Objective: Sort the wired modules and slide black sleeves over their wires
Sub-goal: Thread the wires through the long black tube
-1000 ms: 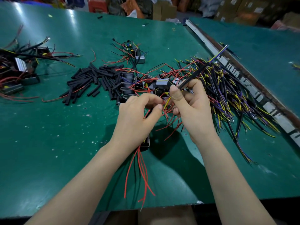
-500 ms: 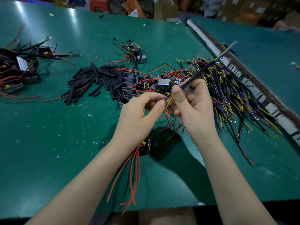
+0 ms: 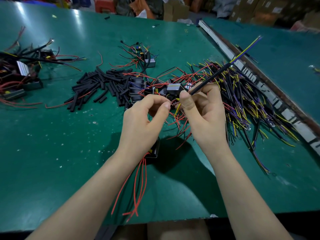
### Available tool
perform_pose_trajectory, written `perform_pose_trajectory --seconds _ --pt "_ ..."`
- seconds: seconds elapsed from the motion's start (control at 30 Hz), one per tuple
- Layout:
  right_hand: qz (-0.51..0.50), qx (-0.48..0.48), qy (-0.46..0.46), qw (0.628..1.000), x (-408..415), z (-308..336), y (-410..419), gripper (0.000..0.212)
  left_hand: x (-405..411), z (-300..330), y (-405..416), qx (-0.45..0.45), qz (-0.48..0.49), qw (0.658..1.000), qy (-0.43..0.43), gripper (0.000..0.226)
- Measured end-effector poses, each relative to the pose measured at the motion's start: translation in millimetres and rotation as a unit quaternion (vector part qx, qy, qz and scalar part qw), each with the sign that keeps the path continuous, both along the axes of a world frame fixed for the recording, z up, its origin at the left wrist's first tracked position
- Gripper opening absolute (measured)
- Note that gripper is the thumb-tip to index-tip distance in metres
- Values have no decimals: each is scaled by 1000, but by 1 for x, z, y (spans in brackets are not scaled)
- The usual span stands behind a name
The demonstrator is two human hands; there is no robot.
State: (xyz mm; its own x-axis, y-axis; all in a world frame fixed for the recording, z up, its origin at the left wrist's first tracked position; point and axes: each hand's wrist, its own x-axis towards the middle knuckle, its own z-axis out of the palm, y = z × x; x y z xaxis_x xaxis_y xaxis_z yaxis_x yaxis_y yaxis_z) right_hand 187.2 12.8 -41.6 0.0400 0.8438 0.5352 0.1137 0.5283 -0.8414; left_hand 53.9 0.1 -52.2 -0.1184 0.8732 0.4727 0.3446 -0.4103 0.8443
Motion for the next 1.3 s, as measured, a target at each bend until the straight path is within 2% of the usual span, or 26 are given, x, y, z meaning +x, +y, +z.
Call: perform_pose_trajectory --seconds 0.23,0.43,0.57,0.67,0.73,0.83,0.93,1.0,1.13,1.2,1.3 --pt "44 21 -18 999 -3 -2 3 10 0 2 -2 24 38 998 45 8" --pt "-1 77 -69 995 -3 -5 4 21 1 1 -2 42 64 996 41 11" --pt "28 114 -96 988 -6 -8 2 22 -2 0 0 46 89 994 35 10" --pt "13 101 -155 983 -4 -12 3 6 -1 -1 0 51 110 987 104 12" --pt "2 106 -168 980 -2 -13 4 3 0 1 -1 56 111 979 165 11" --pt "-6 102 -160 982 0 -12 6 6 -2 3 -3 86 62 963 246 7" --pt "10 80 -171 982 2 -12 7 7 -7 5 -1 92 -6 954 286 17" --pt "31 53 -159 985 2 -10 8 10 -11 8 0 42 -63 970 231 15" --pt "84 21 -55 995 7 -7 10 14 -14 10 1 -67 -172 981 52 11" --pt "102 14 -18 995 7 -4 10 14 -13 12 1 -92 -192 976 -40 12" --pt "91 -1 -16 996 4 -4 9 13 -7 12 1 -132 -168 964 -158 16"
